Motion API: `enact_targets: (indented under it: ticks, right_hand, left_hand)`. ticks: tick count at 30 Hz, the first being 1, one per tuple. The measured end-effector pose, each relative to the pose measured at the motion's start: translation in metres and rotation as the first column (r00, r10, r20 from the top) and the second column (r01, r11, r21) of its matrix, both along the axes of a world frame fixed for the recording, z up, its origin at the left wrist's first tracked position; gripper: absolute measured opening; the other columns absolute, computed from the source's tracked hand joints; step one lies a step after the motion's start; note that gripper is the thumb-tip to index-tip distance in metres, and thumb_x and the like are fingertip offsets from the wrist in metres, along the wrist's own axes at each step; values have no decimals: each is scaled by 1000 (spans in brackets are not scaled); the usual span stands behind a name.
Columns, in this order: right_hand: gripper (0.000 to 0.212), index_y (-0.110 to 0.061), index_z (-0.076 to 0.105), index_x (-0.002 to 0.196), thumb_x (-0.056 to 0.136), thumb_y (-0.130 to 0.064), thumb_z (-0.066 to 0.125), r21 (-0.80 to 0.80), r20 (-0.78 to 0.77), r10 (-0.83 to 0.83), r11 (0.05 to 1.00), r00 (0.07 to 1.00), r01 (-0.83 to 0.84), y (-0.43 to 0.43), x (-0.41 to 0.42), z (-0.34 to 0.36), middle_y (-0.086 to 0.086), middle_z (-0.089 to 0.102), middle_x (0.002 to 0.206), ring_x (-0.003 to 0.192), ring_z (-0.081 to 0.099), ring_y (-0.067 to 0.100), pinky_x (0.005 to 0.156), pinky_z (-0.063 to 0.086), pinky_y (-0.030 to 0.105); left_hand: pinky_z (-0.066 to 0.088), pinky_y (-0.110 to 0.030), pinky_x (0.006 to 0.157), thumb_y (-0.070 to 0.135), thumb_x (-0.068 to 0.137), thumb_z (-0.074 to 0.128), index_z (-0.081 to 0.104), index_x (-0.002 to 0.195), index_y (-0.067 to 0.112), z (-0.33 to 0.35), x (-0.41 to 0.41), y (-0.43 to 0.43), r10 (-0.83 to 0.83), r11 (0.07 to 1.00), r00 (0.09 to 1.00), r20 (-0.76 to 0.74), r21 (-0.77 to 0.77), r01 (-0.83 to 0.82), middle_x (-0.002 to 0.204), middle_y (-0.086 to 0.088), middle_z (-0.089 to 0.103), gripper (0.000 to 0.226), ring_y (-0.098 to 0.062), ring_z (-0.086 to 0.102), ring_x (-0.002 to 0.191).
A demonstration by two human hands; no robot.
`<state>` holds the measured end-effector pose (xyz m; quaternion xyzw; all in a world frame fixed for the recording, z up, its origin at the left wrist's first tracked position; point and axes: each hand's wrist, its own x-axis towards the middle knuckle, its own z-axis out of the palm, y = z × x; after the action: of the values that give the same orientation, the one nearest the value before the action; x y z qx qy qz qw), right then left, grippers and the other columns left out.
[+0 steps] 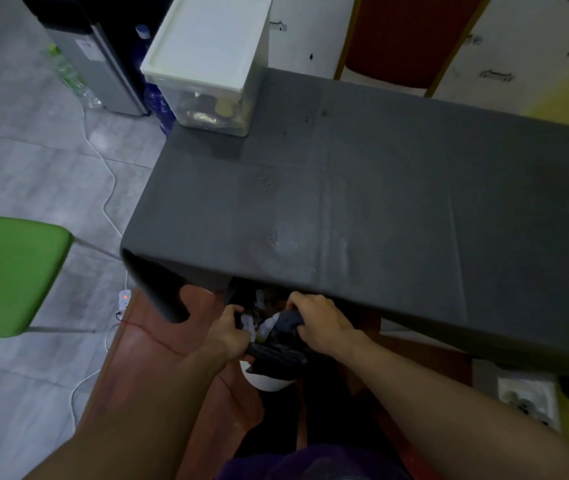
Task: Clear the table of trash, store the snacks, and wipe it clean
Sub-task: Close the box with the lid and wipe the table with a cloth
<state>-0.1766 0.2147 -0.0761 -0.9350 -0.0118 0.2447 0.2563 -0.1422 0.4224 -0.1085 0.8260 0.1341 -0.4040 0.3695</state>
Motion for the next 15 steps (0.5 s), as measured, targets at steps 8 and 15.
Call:
enact_targets:
  ticks: [8,15]
  right_hand:
    - [25,-19,61,104,81,-20,71,193,314,-288,952,905,236,-18,13,15,4,68,96,83,63,24,66,44,31]
    - [51,-20,56,135,86,-6,61,-33,255,-291,950,922,309,-55,59,1,10,50,113,108,49,31,85,47,42]
  left_hand:
    - [56,-39,83,7,85,63,41,132,17,0,0,-3,15,1000,1000,4,4,-15,114,-10,61,54,-28,63,100]
    - [55,-33,74,4,86,58,41,137,16,1,0,-5,18,1000,1000,20,18,-18,115,-12,60,55,-27,62,99]
